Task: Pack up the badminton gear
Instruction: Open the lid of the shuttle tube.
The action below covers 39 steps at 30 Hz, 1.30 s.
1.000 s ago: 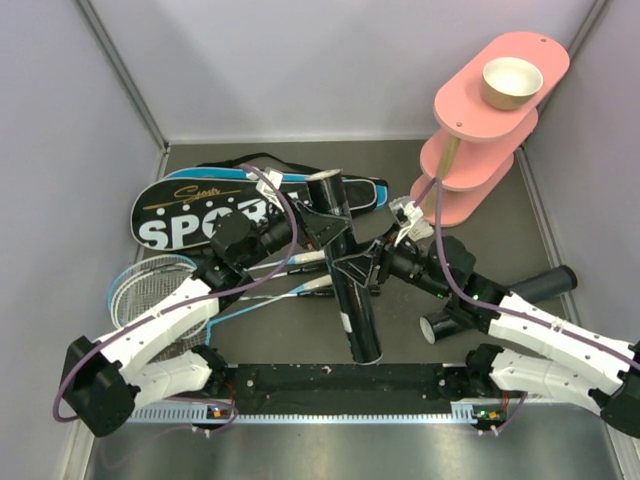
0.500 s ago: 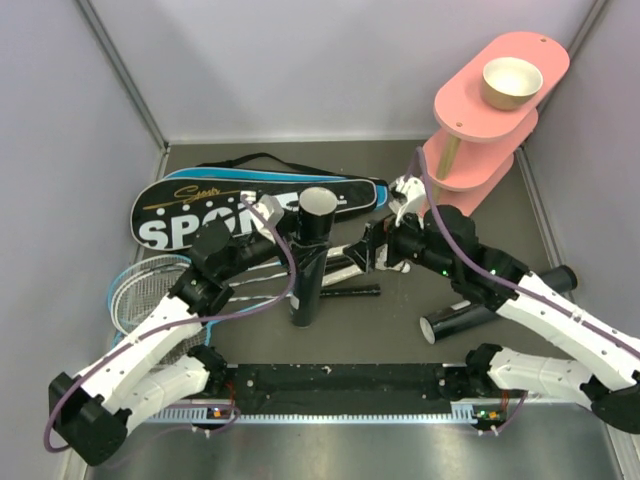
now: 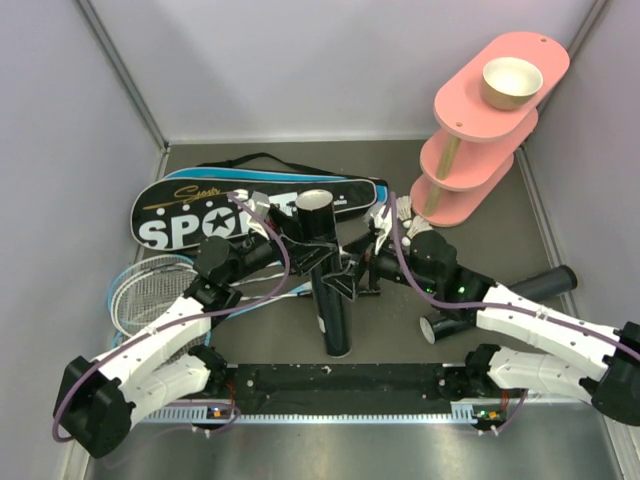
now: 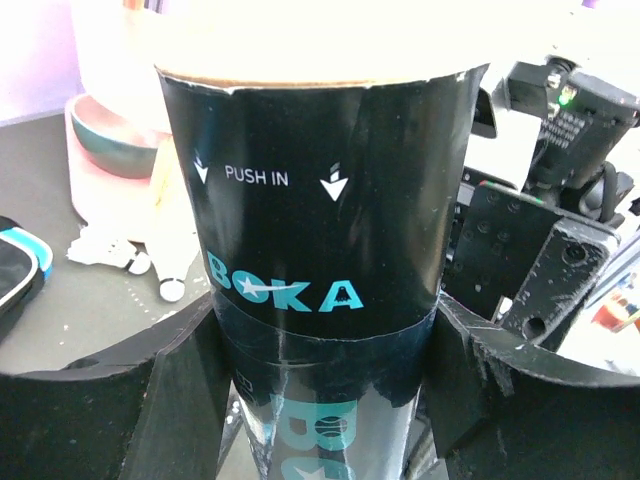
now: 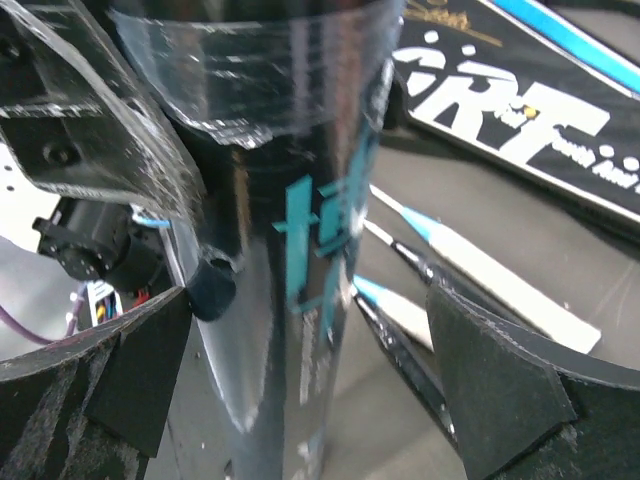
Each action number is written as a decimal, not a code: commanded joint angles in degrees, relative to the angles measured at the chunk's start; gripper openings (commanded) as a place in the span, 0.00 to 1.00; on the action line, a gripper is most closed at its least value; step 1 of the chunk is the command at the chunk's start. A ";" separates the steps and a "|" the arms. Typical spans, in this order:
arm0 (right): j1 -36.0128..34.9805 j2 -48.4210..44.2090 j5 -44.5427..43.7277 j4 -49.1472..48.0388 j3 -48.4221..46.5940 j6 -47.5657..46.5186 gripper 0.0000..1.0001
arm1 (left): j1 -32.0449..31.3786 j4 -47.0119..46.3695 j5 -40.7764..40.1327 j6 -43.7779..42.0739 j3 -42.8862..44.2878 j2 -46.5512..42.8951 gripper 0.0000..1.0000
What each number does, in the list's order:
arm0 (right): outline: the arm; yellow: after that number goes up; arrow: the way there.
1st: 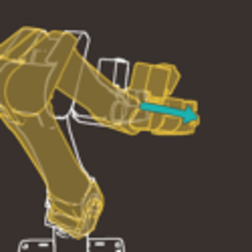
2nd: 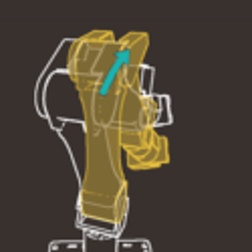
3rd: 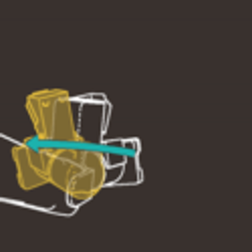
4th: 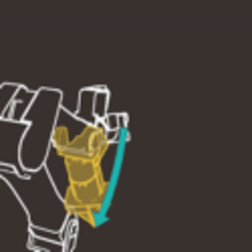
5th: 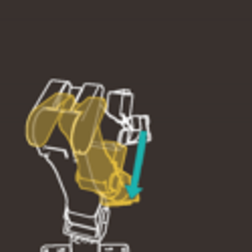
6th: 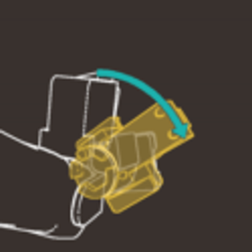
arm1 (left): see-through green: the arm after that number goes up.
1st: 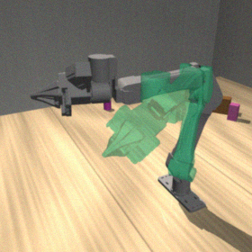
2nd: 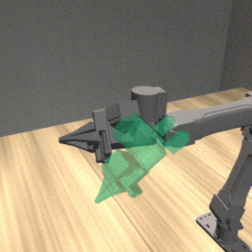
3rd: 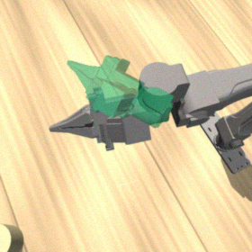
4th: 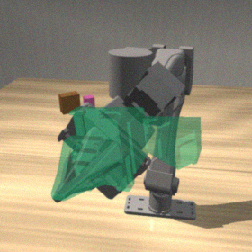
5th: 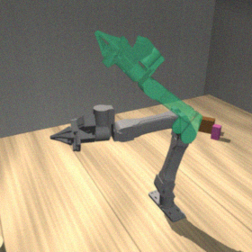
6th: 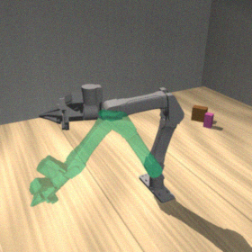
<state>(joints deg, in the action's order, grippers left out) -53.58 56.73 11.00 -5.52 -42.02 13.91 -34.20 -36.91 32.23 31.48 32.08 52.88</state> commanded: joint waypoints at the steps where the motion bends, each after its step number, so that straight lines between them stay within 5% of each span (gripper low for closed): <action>1: -1.44 2.94 -1.25 -14.68 -2.10 -0.12 0.99 | -0.08 -14.51 -0.41 10.70 -0.34 0.99 0.30; 5: -2.05 7.42 -4.14 -18.02 -3.42 2.61 0.90 | -0.08 -15.39 -1.47 11.85 -0.79 0.82 0.42; 7: -2.84 7.34 -6.77 -20.40 -1.40 2.53 0.72 | -0.08 -11.45 -1.29 11.15 0.09 0.29 0.59; 8: -2.76 7.17 -7.57 -20.58 -0.96 2.44 0.60 | -0.08 -8.82 -1.20 8.88 0.79 -1.01 0.79; 11: -2.76 5.59 -8.81 -16.21 -1.04 -1.59 0.50 | -0.08 16.00 -1.72 -4.68 6.58 -6.36 0.91; 13: -2.84 3.66 -3.83 -11.90 -0.87 -8.35 0.44 | -0.08 32.58 -6.37 -12.90 10.09 -9.62 0.90; 17: -2.84 1.72 -5.64 -2.23 -2.18 -16.89 0.33 | 0.01 48.55 -10.70 -28.89 13.80 -19.89 0.84; 22: -2.84 -1.44 -3.37 -0.28 -0.35 -21.64 0.31 | 0.01 50.00 -6.76 -30.26 20.72 -22.92 0.71; 29: -2.76 -4.96 -1.34 -1.25 3.35 -25.60 0.30 | 0.01 64.32 3.09 -28.94 42.09 -4.13 0.54; 39: -2.76 -4.26 -0.99 -0.81 2.73 -26.13 0.28 | 0.01 65.56 11.88 -27.97 44.31 2.40 0.45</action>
<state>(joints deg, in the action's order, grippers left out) -56.38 52.90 9.15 -3.97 -38.61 -10.96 -34.13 27.62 38.68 4.29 74.63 55.27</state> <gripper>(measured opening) 0.637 0.464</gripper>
